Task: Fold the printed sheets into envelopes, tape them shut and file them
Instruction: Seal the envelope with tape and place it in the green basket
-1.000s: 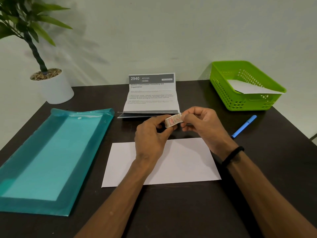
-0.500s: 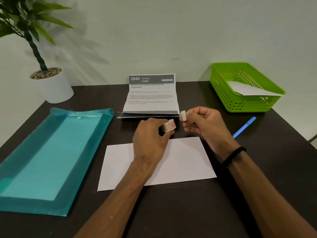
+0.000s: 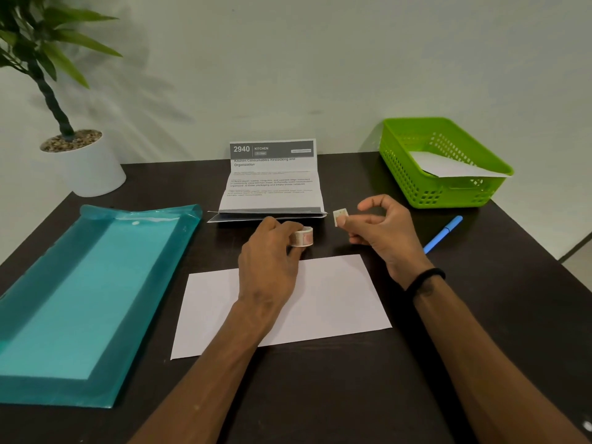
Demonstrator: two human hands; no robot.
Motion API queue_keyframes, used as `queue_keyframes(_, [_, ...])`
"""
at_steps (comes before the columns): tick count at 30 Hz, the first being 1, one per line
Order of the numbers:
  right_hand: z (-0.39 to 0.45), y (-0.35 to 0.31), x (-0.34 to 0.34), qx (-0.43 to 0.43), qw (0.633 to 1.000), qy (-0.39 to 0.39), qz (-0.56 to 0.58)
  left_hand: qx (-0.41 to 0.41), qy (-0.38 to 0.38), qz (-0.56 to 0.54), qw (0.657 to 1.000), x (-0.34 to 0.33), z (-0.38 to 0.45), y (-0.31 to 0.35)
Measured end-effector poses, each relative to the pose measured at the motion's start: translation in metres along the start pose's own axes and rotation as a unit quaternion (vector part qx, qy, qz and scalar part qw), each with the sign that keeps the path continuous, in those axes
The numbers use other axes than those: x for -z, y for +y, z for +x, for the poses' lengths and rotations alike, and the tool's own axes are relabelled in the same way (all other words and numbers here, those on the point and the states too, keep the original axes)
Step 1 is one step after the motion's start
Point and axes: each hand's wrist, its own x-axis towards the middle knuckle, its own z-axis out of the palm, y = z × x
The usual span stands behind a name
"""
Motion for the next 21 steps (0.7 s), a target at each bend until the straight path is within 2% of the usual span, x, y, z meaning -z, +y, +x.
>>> queue_keyframes(8, [0.001,0.002,0.0,0.037,0.998,-0.034,-0.047,0.022,0.007,-0.024,0.999,0.002,0.003,-0.003])
queue_keyframes(14, [0.0,-0.001,0.0,0.035,0.998,-0.043,-0.038,-0.014,0.065,-0.039,0.997,-0.001,0.0,-0.002])
queue_keyframes(18, [-0.002,-0.004,0.0,0.047,0.995,-0.078,-0.048,-0.091,0.099,-0.135,0.982,0.0,-0.003,0.01])
queue_keyframes(21, [-0.004,-0.005,0.0,0.063,0.989,-0.12,-0.058,-0.068,0.09,-0.246,0.963,0.004,-0.005,0.022])
